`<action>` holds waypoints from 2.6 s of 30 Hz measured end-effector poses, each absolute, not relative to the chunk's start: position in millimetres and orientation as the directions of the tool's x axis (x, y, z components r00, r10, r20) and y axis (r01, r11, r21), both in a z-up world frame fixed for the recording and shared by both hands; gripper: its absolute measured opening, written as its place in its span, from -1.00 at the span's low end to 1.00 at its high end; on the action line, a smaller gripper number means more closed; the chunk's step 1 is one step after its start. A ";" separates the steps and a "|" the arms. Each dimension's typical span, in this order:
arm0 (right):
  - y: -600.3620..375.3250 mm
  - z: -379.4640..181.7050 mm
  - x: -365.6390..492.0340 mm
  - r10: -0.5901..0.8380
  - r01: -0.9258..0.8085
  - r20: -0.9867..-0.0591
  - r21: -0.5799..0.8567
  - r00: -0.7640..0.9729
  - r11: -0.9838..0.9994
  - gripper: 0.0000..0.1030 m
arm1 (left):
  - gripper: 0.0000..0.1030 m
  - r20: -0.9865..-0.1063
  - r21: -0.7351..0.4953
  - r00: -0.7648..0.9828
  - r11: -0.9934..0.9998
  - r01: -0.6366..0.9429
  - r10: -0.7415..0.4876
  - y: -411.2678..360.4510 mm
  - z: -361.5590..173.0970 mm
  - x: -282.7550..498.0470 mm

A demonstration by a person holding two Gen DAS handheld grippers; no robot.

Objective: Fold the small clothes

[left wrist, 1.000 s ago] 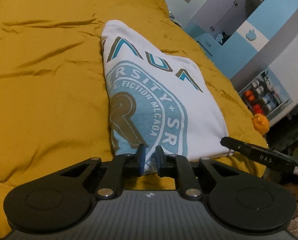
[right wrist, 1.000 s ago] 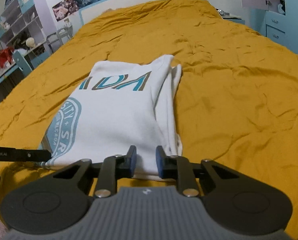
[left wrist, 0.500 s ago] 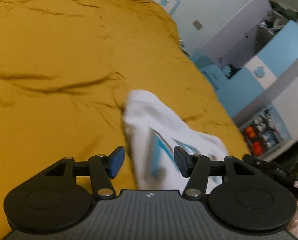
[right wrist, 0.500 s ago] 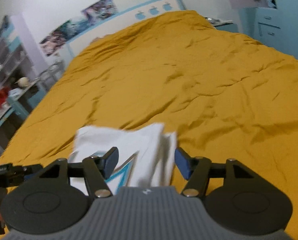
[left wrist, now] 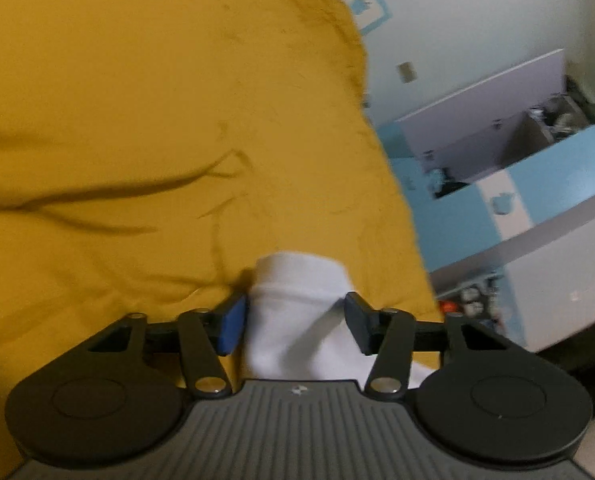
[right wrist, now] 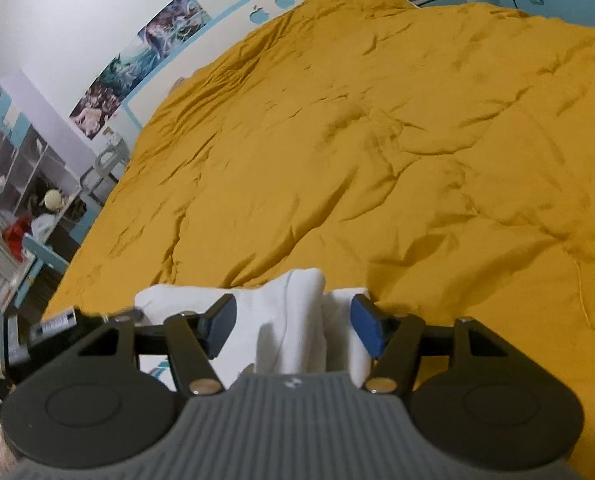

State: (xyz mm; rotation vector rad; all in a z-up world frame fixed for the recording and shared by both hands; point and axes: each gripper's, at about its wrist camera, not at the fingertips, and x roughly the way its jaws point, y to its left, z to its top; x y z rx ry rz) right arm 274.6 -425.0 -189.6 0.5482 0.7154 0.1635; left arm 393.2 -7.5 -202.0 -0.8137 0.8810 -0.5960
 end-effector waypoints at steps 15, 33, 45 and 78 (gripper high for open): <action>-417.6 -195.7 284.7 0.219 0.078 -0.646 0.398 0.732 0.914 -0.54 | -0.57 -0.496 -0.763 0.525 0.636 0.116 -0.691 -7.1 -212.0 409.0; -475.8 -175.6 224.2 0.459 -0.002 -0.573 0.623 0.680 0.782 0.30 | 0.30 -0.512 -0.758 0.363 0.608 0.236 -0.779 36.7 -156.3 199.3; -466.8 -208.2 254.8 0.542 0.034 -0.581 0.701 0.608 0.713 0.33 | 0.53 -0.488 -0.837 0.189 0.518 0.174 -0.852 5.6 -188.7 218.0; -363.7 -103.6 282.8 0.568 -0.189 -0.487 0.625 0.663 0.757 -0.53 | -0.34 -0.186 -0.955 0.318 0.248 0.166 -0.930 21.9 -165.7 218.7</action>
